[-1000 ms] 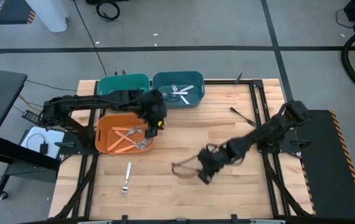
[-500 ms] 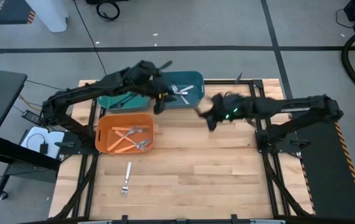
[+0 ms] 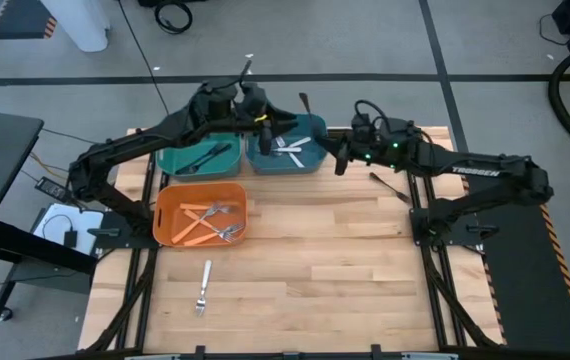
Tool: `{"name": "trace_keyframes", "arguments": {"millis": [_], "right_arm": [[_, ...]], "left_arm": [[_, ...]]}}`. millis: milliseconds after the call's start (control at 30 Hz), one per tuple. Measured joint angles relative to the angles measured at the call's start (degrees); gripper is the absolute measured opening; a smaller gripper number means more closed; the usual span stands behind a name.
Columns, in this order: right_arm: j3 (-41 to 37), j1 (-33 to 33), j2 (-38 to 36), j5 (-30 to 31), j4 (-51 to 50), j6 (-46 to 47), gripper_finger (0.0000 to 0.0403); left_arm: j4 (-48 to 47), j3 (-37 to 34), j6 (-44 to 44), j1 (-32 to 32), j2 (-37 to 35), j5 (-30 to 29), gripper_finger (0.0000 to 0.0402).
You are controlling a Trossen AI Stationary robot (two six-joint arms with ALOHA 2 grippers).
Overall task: Sort silverware by color (type)
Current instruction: Put the black fork into the green bin
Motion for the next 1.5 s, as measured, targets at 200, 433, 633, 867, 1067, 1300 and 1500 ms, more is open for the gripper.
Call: {"name": "trace_keyframes", "arguments": {"millis": [200, 433, 633, 867, 1067, 1300, 1500], "right_arm": [[0.0, -0.3, 4.9, -5.0, 3.9, 0.7, 0.0005], [0.0, -0.4, 7.8, -8.2, 4.3, 2.1, 0.0005], [0.0, -0.4, 8.1, -7.8, 4.2, 2.1, 0.0005], [0.0, -1.5, 8.1, -7.6, 4.5, 1.9, 0.0024], [0.0, -2.6, 8.1, -5.4, 4.8, 1.5, 0.0062], [0.0, -6.0, 8.0, -5.3, 4.9, 1.1, 0.0097], [0.0, -10.3, 7.9, -5.3, 3.3, -3.1, 0.0099]], "left_arm": [[1.9, 0.0, -0.4, -0.2, 1.2, 1.3, 0.0132], [1.8, 0.0, 0.0, -0.2, 2.2, 1.2, 0.0131], [1.5, 0.0, 1.5, -0.2, 2.2, 1.2, 0.0073], [1.2, 0.0, 5.2, -0.2, 2.2, 1.1, 0.0010], [-1.1, 0.0, 6.5, 1.8, 2.2, 0.9, 0.0004], [-12.8, -0.1, 11.0, 7.7, 1.3, -0.2, 0.0002], [-29.2, -0.1, 20.1, 13.4, -1.3, -5.5, 0.0002]]}}
